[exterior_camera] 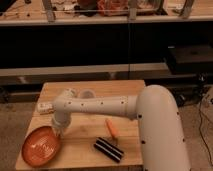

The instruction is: Drag the ceramic bowl in a circle

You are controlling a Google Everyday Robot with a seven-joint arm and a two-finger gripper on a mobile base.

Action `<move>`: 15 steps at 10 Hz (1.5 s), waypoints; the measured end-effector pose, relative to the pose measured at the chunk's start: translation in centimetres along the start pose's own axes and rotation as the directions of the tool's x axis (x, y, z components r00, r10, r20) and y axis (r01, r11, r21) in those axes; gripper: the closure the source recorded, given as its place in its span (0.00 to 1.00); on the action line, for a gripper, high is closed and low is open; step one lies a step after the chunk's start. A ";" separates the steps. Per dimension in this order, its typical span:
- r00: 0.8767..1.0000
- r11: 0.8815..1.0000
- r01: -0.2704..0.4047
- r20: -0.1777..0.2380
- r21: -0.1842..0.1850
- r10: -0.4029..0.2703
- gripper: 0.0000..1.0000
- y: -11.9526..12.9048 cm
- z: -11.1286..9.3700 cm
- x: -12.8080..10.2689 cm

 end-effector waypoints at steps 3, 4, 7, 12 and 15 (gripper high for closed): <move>0.986 0.986 -0.164 -0.020 0.009 0.165 1.00 4.8 -0.7 1.7; 0.975 0.976 -0.220 -0.026 0.004 0.220 1.00 6.9 -1.1 1.3; 0.940 0.940 -0.340 -0.049 -0.016 0.339 1.00 11.9 -3.1 -1.4; 0.942 0.938 -0.334 -0.067 -0.095 0.329 1.00 10.6 -5.8 -8.8; 0.976 0.969 -0.216 -0.012 -0.116 0.216 1.00 7.0 -4.7 -10.3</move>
